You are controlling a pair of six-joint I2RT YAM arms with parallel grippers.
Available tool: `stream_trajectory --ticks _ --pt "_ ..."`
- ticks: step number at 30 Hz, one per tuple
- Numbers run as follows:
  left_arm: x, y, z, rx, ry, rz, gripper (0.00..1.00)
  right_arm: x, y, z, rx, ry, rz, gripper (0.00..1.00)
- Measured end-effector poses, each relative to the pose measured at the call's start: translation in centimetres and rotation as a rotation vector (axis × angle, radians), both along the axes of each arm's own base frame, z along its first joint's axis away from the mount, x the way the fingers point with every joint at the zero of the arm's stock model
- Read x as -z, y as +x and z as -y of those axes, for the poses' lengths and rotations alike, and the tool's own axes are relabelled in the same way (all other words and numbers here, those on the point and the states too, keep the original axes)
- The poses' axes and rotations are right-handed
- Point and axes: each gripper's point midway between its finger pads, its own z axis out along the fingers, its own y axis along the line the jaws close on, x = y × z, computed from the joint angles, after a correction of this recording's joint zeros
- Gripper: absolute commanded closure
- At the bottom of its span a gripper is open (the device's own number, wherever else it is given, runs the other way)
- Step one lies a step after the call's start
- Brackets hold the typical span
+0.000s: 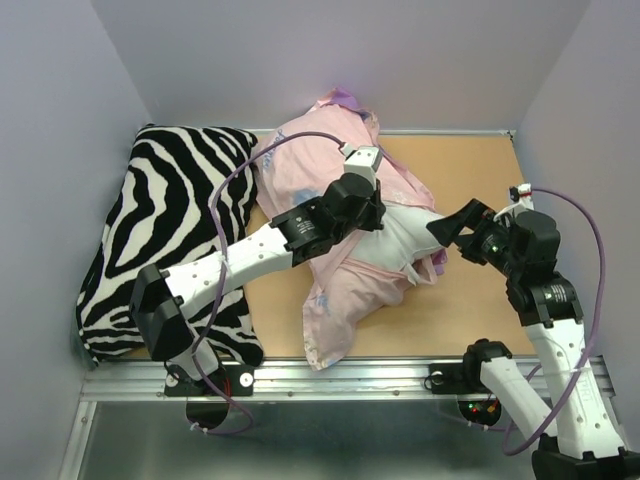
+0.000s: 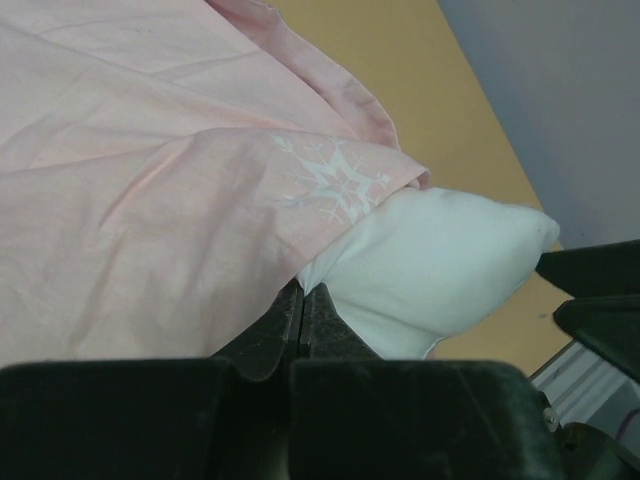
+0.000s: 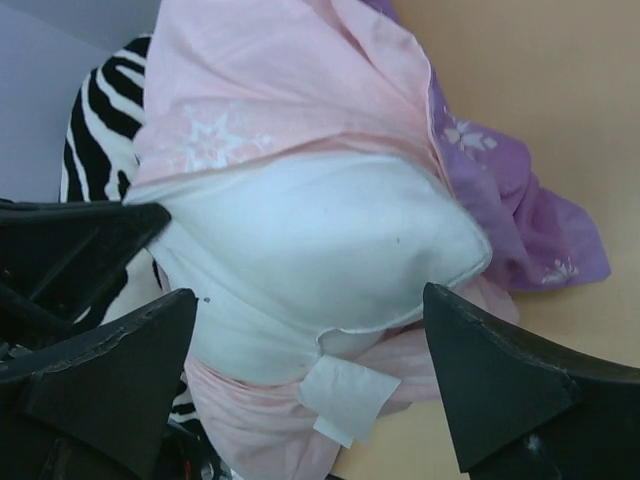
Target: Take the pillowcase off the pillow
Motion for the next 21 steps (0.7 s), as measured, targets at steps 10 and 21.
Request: stream_trajectory --ticks 10,21 --pt "-0.2 0.8 1.5 0.019 -0.003 0.001 1.0 6.4 -1.3 -1.7 -0.068 0.086 -0.141 0.0" --pt "2.2 0.5 3.6 0.09 0.009 -0.05 1.0 9.2 0.2 -3.4 -0.138 0.176 -0.057 0.0"
